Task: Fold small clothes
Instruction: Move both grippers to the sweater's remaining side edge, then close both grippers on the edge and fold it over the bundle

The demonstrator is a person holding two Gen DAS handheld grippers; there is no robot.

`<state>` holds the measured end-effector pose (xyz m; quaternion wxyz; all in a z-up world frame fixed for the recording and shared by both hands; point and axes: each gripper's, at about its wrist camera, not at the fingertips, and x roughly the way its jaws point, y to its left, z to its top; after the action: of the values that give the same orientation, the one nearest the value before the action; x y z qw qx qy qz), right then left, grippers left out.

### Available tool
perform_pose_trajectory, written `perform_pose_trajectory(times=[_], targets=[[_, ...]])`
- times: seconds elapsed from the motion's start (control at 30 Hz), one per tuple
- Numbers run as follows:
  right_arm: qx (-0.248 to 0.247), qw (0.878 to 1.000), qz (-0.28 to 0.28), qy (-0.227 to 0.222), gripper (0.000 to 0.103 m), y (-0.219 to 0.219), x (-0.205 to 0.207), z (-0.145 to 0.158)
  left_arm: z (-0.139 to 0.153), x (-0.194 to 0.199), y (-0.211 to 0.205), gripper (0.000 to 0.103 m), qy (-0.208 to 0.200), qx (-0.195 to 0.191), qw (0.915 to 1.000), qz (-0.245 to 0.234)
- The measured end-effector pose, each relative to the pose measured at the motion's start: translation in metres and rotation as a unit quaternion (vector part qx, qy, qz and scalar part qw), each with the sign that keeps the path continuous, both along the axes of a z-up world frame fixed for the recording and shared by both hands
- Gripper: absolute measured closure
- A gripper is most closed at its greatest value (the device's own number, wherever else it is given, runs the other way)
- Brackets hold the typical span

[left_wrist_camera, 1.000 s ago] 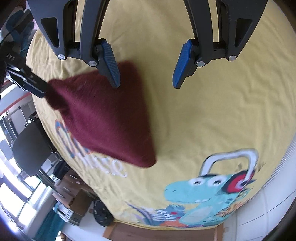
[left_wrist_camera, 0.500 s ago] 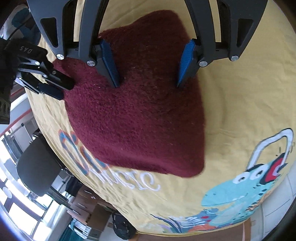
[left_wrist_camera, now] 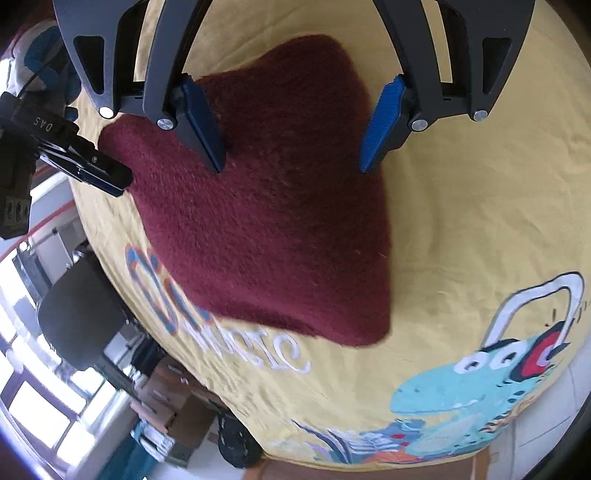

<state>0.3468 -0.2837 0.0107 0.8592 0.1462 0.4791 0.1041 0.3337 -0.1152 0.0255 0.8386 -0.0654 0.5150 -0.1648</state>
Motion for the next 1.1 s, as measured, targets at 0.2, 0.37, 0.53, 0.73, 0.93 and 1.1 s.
perform_pose_trajectory(times=[0.2,0.37,0.53,0.73,0.93,1.1], targets=[[-0.012,0.999,0.001,0.037,0.023,0.004,0.027,-0.013,-0.002,0.021,0.030,0.028,0.012,-0.016,0.9993,0.031],[-0.004,0.997,0.021,0.075,0.017,0.008,0.044,-0.035,-0.013,0.035,0.038,0.020,0.028,-0.061,0.9971,0.037],[0.039,0.992,0.050,0.109,0.011,0.003,0.056,-0.057,-0.030,0.047,0.037,0.015,0.057,-0.081,0.9946,0.030],[0.091,0.985,0.083,0.123,0.023,0.006,0.059,-0.077,-0.058,0.054,0.038,0.014,0.100,-0.120,0.9876,0.018],[0.142,0.980,0.092,0.105,0.047,0.004,0.058,-0.076,-0.053,0.059,0.052,0.040,0.090,-0.174,0.9805,0.017],[0.144,0.983,0.107,0.043,0.056,0.020,0.051,-0.039,-0.035,0.053,0.073,0.050,0.065,-0.199,0.9778,0.008]])
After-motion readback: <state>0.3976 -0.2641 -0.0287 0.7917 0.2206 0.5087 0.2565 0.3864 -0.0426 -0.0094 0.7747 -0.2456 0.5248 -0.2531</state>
